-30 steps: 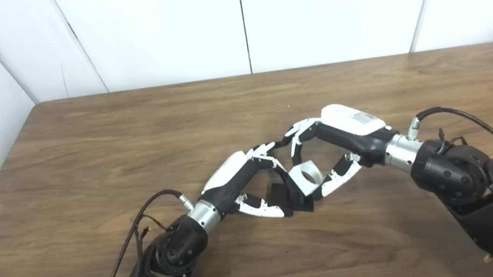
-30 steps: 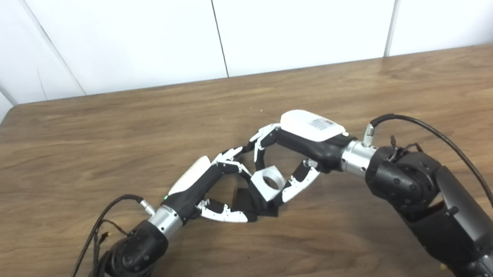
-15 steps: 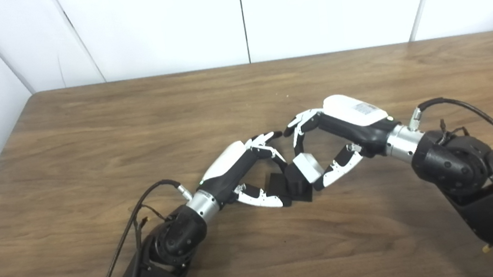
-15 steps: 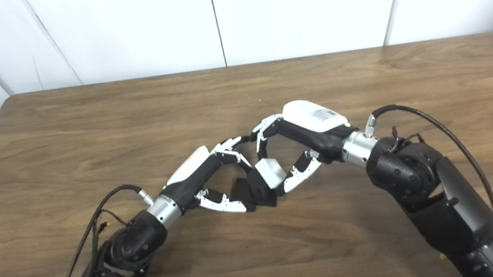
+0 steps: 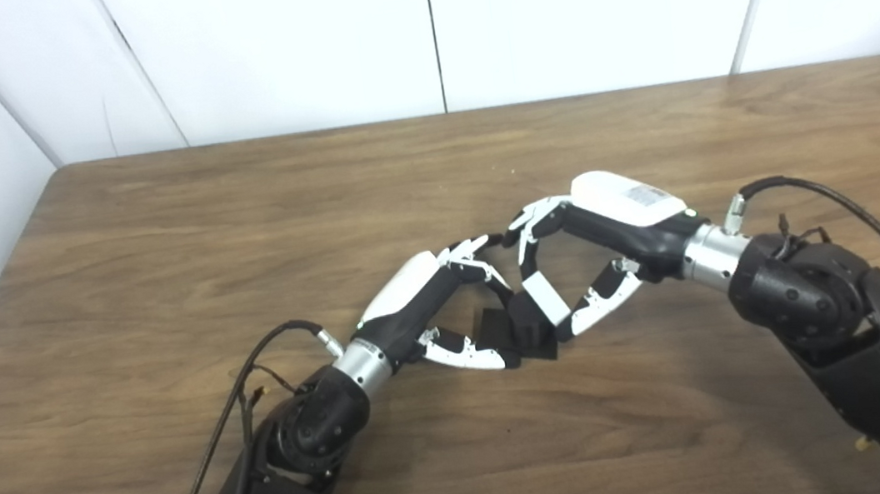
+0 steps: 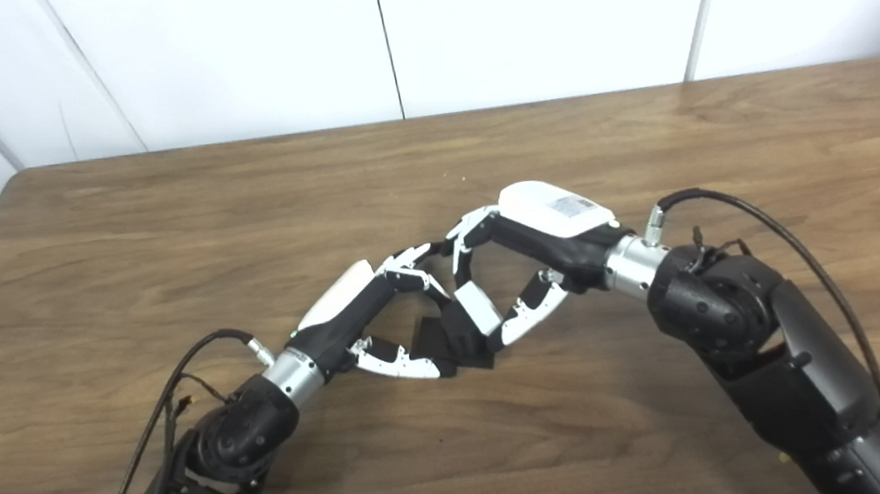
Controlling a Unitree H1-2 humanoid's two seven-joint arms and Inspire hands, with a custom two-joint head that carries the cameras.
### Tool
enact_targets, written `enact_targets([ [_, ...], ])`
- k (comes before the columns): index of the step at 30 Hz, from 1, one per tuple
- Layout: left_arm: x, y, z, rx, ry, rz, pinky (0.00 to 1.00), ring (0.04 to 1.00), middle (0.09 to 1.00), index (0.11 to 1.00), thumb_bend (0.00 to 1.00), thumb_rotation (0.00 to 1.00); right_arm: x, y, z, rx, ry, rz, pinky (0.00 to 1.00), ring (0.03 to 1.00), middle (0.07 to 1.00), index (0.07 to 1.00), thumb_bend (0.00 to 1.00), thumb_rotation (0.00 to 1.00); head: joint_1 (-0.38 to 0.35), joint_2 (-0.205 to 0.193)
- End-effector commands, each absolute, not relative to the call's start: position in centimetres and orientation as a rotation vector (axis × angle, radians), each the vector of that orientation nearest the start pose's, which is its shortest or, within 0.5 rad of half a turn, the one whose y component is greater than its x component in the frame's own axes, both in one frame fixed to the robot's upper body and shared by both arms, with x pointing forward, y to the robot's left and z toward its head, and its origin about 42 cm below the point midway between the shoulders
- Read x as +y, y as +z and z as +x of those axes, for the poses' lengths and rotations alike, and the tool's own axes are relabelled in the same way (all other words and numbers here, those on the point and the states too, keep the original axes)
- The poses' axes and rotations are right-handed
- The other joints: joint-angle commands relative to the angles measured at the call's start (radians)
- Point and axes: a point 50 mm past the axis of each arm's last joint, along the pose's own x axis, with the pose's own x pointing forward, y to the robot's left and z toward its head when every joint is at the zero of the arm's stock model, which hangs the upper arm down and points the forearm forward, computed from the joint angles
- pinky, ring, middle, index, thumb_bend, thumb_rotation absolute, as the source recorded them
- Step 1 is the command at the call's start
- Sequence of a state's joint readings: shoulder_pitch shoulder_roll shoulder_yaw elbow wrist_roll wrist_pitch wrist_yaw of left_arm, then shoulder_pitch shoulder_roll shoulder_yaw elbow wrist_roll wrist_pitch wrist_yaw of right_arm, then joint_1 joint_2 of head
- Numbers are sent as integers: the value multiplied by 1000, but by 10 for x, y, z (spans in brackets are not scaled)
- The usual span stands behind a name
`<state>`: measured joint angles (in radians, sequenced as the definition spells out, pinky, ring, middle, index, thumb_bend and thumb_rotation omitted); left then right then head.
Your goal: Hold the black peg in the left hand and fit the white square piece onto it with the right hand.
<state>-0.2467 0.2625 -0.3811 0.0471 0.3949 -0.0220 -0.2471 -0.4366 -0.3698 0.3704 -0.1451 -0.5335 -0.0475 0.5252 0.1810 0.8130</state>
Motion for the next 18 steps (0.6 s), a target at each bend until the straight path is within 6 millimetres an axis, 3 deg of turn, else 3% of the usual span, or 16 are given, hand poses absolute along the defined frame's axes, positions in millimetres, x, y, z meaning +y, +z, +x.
enact_targets([
  [1, 172, 111, 328, -40, -686, 764, 1000, 1000, 980, 490, 518, 80, -165, 261, 373, -513, 754, -1095, 801, 855, 787, 480, 506, 142, 2, 0],
  [18, 171, 110, 328, -43, -684, 761, 1000, 1000, 978, 490, 517, 81, -159, 276, 372, -530, 772, -1140, 819, 852, 780, 481, 507, 141, 6, 10],
])
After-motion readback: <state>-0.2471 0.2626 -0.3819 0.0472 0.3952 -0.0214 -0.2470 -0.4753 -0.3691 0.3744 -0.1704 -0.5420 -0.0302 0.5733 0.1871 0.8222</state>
